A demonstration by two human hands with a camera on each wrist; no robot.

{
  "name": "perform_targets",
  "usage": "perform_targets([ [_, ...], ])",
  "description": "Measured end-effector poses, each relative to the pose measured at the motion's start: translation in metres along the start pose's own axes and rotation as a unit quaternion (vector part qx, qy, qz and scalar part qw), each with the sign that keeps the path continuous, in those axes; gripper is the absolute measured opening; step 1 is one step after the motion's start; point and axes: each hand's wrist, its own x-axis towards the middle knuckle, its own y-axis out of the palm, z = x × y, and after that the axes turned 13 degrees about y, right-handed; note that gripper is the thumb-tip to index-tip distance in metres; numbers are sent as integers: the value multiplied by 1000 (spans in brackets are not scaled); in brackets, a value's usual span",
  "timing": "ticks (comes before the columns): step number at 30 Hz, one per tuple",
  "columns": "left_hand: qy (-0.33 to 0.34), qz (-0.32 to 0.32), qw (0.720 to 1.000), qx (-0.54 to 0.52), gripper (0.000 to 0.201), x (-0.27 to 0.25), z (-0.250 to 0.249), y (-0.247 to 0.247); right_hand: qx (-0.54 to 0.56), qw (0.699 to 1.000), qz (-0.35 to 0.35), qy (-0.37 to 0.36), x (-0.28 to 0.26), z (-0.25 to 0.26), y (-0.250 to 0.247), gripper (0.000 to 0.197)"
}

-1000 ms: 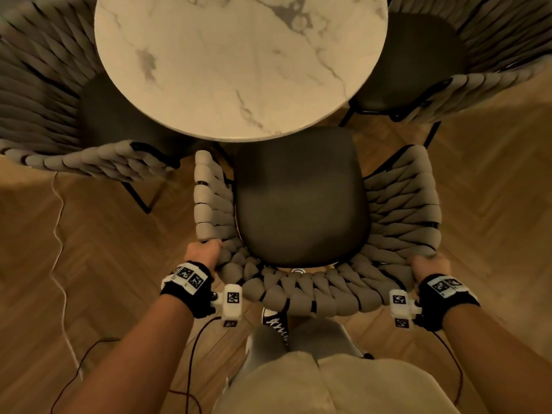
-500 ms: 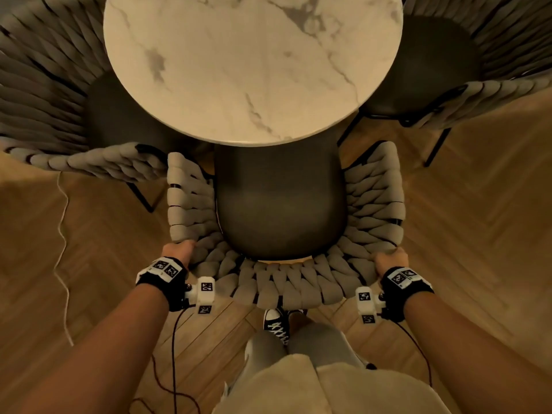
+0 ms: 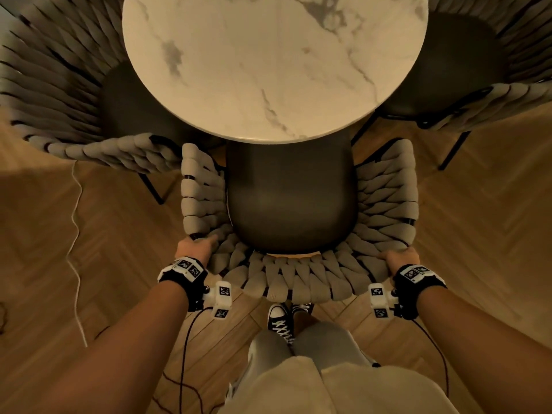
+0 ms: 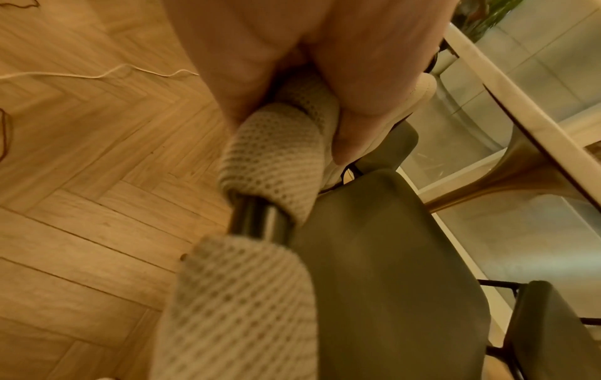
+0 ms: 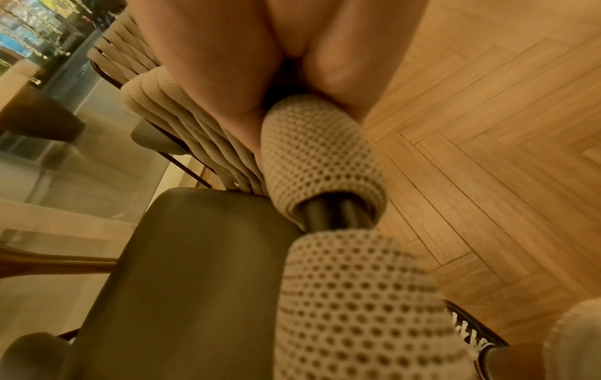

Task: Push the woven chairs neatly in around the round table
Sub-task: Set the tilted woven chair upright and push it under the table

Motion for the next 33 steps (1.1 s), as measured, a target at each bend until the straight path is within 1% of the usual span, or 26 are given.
perform_targets([
  [1,3,-1,1000,2,87,7,11,1,11,1000,2,-4,-2,-1,0,64],
  [2,7,3,1000,4,90,13,21,3,14,1000,5,-9,-3,-2,0,64],
  [4,5,9,1000,8,87,12,28,3,9,1000,4,-6,-11,-6,-2,64],
  [5,9,9,1000,10,84,1,23,0,13,1000,6,0,-13,-10,-3,64],
  [7,3,23,1000,17,76,-7,27,-4,20,1000,7,6,-14,-23,-4,63],
  [9,-6,32,999,22,77,-13,33,-10,23,1000,8,5,-17,-36,-2,61],
  [11,-12,30,999,26,80,-15,45,-15,18,1000,9,6,-20,-49,5,57],
  [13,-9,17,999,48,73,-30,46,-20,10,1000,8,1,-17,-59,13,53],
  [15,5,7,998,54,66,-40,45,-20,2,1000,5,-15,-20,-57,17,49],
  [17,20,6,998,51,63,-40,40,-16,2,1000,4,-19,-27,-47,16,51],
  [20,25,12,998,50,55,-36,28,-9,4,1000,-4,-10,-30,-34,12,58],
  [24,18,-8,996,86,46,-32,23,-3,5,1000,-11,1,-25,-32,12,55],
  [27,15,-14,997,79,44,-25,22,-5,22,1000,-13,2,-24,-31,16,52],
  [31,21,-18,997,73,45,-15,17,-15,47,999,2,0,-35,-30,28,45],
  [33,26,-24,996,83,45,-14,16,-21,39,999,7,-10,-39,-30,33,43],
])
